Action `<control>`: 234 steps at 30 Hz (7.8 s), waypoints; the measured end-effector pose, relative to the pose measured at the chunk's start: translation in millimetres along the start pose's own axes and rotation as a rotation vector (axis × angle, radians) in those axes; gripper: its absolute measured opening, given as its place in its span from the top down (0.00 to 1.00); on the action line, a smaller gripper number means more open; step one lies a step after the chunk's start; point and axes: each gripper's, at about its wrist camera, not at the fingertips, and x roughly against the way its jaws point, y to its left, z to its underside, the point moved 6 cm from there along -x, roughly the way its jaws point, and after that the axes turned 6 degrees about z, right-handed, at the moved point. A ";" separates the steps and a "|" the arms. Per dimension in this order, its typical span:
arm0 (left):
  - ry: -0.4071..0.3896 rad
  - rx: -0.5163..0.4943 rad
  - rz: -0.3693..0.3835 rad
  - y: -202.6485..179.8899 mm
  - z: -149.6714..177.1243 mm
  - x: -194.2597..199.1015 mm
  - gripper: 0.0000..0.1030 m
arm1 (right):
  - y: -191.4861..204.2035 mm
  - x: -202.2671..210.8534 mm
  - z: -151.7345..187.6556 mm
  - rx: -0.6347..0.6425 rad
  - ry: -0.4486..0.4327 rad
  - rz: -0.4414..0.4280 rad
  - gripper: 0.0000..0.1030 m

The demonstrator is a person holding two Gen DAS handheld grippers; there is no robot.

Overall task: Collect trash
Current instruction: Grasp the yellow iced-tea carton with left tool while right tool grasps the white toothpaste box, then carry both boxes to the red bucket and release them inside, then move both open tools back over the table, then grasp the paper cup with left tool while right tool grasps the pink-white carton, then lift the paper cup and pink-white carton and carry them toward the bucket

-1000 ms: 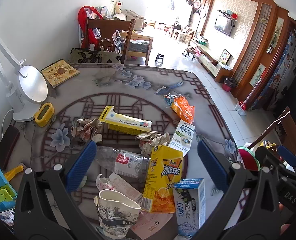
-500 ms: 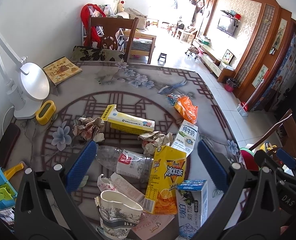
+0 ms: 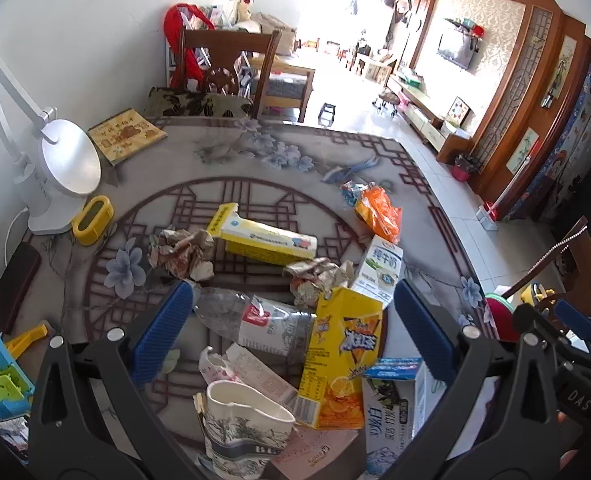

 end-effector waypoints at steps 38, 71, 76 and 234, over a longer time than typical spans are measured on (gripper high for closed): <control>0.428 -0.108 0.238 -43.3 78.4 -80.3 0.15 | -24.4 -25.5 74.6 -0.139 0.292 -0.319 0.62; 0.374 -0.103 0.278 -128.6 62.4 -86.9 0.67 | -207.9 -63.9 55.4 -0.295 0.316 -0.083 0.64; 0.389 -0.112 0.288 -160.5 69.8 -93.9 0.67 | -286.6 -81.9 50.6 -0.344 0.314 0.029 0.64; 0.289 0.120 0.233 35.6 87.8 -26.8 0.59 | 62.8 -5.2 44.1 0.119 0.301 -0.392 0.85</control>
